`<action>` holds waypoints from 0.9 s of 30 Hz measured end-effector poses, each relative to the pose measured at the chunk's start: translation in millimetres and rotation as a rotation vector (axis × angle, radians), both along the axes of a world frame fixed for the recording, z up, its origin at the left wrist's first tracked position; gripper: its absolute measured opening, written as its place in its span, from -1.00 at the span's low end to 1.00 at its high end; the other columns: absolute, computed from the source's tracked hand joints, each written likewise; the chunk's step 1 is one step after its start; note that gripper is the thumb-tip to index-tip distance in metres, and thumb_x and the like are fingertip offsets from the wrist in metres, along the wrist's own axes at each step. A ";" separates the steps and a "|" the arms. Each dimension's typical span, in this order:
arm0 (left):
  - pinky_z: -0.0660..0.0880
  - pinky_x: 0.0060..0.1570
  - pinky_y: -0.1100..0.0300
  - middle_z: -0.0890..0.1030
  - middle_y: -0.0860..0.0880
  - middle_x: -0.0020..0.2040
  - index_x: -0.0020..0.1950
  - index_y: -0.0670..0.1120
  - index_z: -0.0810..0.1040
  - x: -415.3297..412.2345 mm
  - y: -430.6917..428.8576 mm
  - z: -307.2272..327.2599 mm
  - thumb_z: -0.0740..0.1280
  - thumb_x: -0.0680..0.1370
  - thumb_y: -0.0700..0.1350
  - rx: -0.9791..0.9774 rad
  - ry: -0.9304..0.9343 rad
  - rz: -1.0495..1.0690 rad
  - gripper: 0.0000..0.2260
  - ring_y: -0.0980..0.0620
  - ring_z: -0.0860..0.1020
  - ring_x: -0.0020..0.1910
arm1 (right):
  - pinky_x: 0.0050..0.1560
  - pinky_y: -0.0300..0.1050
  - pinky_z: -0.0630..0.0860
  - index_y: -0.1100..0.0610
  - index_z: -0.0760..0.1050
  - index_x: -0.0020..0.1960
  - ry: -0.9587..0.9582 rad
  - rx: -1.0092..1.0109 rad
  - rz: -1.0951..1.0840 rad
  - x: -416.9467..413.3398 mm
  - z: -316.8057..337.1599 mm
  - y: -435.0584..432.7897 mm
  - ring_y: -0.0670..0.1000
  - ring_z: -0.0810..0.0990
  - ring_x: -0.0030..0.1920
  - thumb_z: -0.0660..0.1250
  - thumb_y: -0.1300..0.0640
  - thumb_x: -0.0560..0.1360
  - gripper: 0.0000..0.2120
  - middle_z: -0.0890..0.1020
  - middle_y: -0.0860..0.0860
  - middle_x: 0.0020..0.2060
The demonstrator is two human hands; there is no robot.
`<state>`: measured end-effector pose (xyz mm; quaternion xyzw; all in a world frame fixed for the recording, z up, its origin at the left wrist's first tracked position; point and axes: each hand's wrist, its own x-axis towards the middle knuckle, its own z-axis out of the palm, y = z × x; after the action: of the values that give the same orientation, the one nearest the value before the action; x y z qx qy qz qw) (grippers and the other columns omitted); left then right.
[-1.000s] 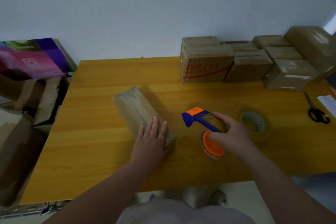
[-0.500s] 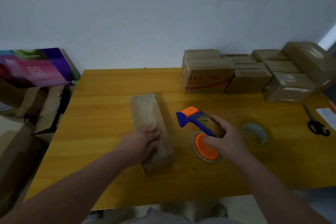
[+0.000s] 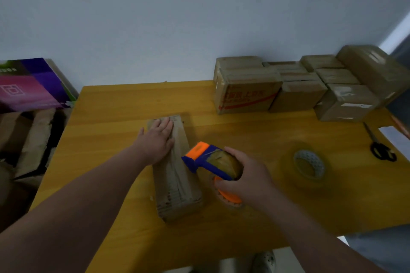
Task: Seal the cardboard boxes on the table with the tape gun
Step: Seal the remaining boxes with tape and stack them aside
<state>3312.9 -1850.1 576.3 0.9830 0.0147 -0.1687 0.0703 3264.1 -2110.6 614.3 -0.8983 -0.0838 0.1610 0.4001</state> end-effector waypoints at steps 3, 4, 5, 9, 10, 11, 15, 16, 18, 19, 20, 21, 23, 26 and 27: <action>-0.06 0.45 -0.22 -0.15 0.02 0.59 0.59 -0.04 -0.10 -7.2 -2.6 -3.7 -0.01 0.67 0.04 0.018 -0.026 -0.036 -0.48 0.01 -0.14 0.55 | 0.14 -0.07 0.51 -0.13 0.26 0.46 -0.012 -0.062 0.039 -4.6 -6.2 6.7 -0.06 0.46 0.18 0.54 -0.11 0.30 -0.19 0.46 -0.09 0.22; -0.07 0.44 -0.22 -0.14 0.03 0.59 0.59 -0.03 -0.10 -11.5 -3.8 -3.5 -0.02 0.67 0.04 0.030 -0.032 -0.050 -0.48 0.01 -0.15 0.55 | 0.15 -0.08 0.49 -0.12 0.26 0.46 -0.025 -0.079 0.049 -6.4 -7.5 9.4 -0.06 0.45 0.19 0.54 -0.13 0.30 -0.18 0.46 -0.08 0.23; -0.08 0.44 -0.23 -0.14 0.03 0.59 0.59 -0.02 -0.10 -16.9 -5.4 -2.5 -0.02 0.67 0.04 0.038 -0.033 -0.065 -0.49 0.02 -0.16 0.55 | 0.15 -0.10 0.47 -0.12 0.25 0.47 -0.042 -0.098 0.057 -8.4 -8.4 12.3 -0.06 0.45 0.19 0.53 -0.14 0.30 -0.18 0.46 -0.08 0.24; -0.10 0.45 -0.21 -0.13 0.07 0.58 0.59 -0.01 -0.10 -52.1 -15.8 0.8 -0.04 0.67 0.07 0.005 -0.006 -0.091 -0.49 0.02 -0.21 0.54 | 0.05 -0.21 0.40 -0.15 0.22 0.44 -0.100 -0.169 0.053 -15.0 -11.0 21.9 -0.08 0.42 0.15 0.53 -0.14 0.30 -0.18 0.44 -0.12 0.20; -0.11 0.45 -0.20 -0.14 0.08 0.58 0.58 0.00 -0.11 -63.1 -18.7 0.5 -0.06 0.67 0.09 -0.002 -0.004 -0.091 -0.49 0.02 -0.22 0.54 | 0.02 -0.22 0.37 -0.16 0.21 0.44 -0.106 -0.176 0.048 -16.2 -11.1 23.2 -0.10 0.41 0.12 0.54 -0.14 0.29 -0.19 0.44 -0.13 0.18; -0.11 0.45 -0.20 -0.14 0.08 0.58 0.58 0.01 -0.11 -74.2 -21.5 0.1 -0.10 0.66 0.12 -0.002 -0.003 -0.095 -0.48 0.02 -0.22 0.54 | 0.01 -0.21 0.37 -0.16 0.22 0.43 -0.108 -0.179 0.045 -17.2 -11.3 23.9 -0.11 0.40 0.09 0.54 -0.15 0.29 -0.19 0.44 -0.14 0.16; -0.17 0.46 -0.18 -0.16 0.11 0.58 0.57 0.03 -0.16 -111.5 -32.9 -2.6 -0.40 0.46 0.23 0.039 0.008 -0.122 -0.30 0.05 -0.28 0.52 | 0.03 -0.13 0.45 -0.14 0.25 0.39 -0.097 -0.170 0.032 -19.6 -15.7 22.6 -0.04 0.46 0.12 0.55 -0.15 0.26 -0.20 0.49 -0.08 0.15; -0.18 0.45 -0.18 -0.16 0.11 0.58 0.57 0.03 -0.18 -119.3 -35.9 -2.4 -0.46 0.39 0.21 0.063 0.009 -0.142 -0.25 0.06 -0.31 0.49 | 0.02 -0.12 0.46 -0.13 0.25 0.39 -0.094 -0.168 0.030 -19.8 -16.9 22.1 -0.03 0.48 0.11 0.55 -0.15 0.26 -0.20 0.50 -0.08 0.15; -0.21 0.45 -0.18 -0.17 0.11 0.57 0.57 0.03 -0.18 -132.1 -41.6 -0.8 -0.48 0.33 0.21 0.066 0.025 -0.170 -0.20 0.07 -0.36 0.45 | -0.02 -0.14 0.44 -0.13 0.25 0.40 -0.089 -0.169 0.034 -19.6 -18.1 20.9 -0.03 0.48 0.10 0.56 -0.16 0.25 -0.18 0.51 -0.07 0.15; -0.21 0.45 -0.18 -0.16 0.12 0.57 0.57 0.04 -0.17 -138.0 -44.1 0.9 -0.45 0.35 0.24 0.042 0.038 -0.168 -0.21 0.08 -0.37 0.43 | -0.04 -0.17 0.40 -0.12 0.24 0.41 -0.086 -0.173 0.037 -19.7 -17.7 20.5 -0.03 0.48 0.10 0.56 -0.17 0.25 -0.17 0.51 -0.07 0.16; -0.20 0.45 -0.17 -0.17 0.13 0.57 0.57 0.05 -0.16 -142.8 -46.1 2.8 -0.39 0.40 0.27 0.012 0.056 -0.164 -0.25 0.08 -0.37 0.43 | -0.05 -0.19 0.37 -0.12 0.24 0.42 -0.081 -0.173 0.036 -19.2 -17.1 20.3 -0.04 0.47 0.09 0.56 -0.17 0.26 -0.16 0.51 -0.07 0.16; -0.18 0.46 -0.17 -0.18 0.16 0.56 0.57 0.05 -0.16 -146.6 -47.3 4.5 -0.26 0.49 0.27 -0.008 0.087 -0.167 -0.33 0.08 -0.36 0.45 | -0.05 -0.20 0.35 -0.11 0.24 0.43 -0.073 -0.166 0.035 -18.8 -16.2 20.0 -0.06 0.46 0.07 0.56 -0.16 0.26 -0.16 0.50 -0.08 0.16; -0.08 0.49 -0.11 -0.19 0.18 0.55 0.57 0.05 -0.15 -150.7 -48.9 7.8 0.05 0.64 0.07 -0.066 0.116 -0.172 -0.43 0.03 -0.30 0.50 | -0.08 -0.21 0.36 -0.08 0.27 0.41 -0.038 -0.144 0.033 -18.6 -14.9 18.9 -0.09 0.42 0.02 0.56 -0.14 0.29 -0.21 0.49 -0.11 0.09; 0.12 0.46 0.08 -0.11 0.18 0.56 0.58 0.06 -0.05 -151.3 -48.9 5.1 0.11 0.64 -0.19 -0.156 0.102 -0.165 -0.44 0.05 -0.27 0.49 | -0.19 -0.20 0.39 -0.02 0.36 0.22 0.066 -0.188 0.043 -16.1 -13.1 13.1 -0.05 0.45 -0.07 0.55 -0.08 0.32 -0.42 0.47 -0.10 -0.09; 0.18 0.44 0.08 -0.09 0.19 0.55 0.58 0.07 -0.02 -151.0 -49.4 4.2 0.11 0.64 -0.23 -0.162 0.103 -0.172 -0.43 0.08 -0.27 0.47 | -0.21 -0.17 0.40 0.01 0.37 0.18 0.102 -0.217 0.043 -14.7 -12.1 9.1 -0.01 0.47 -0.08 0.54 -0.05 0.33 -0.47 0.47 -0.07 -0.10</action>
<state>3161.9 -1899.5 580.6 0.9618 -0.0797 -0.2252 0.1339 3249.4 -2101.4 602.2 -0.9249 -0.0646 0.2234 0.3007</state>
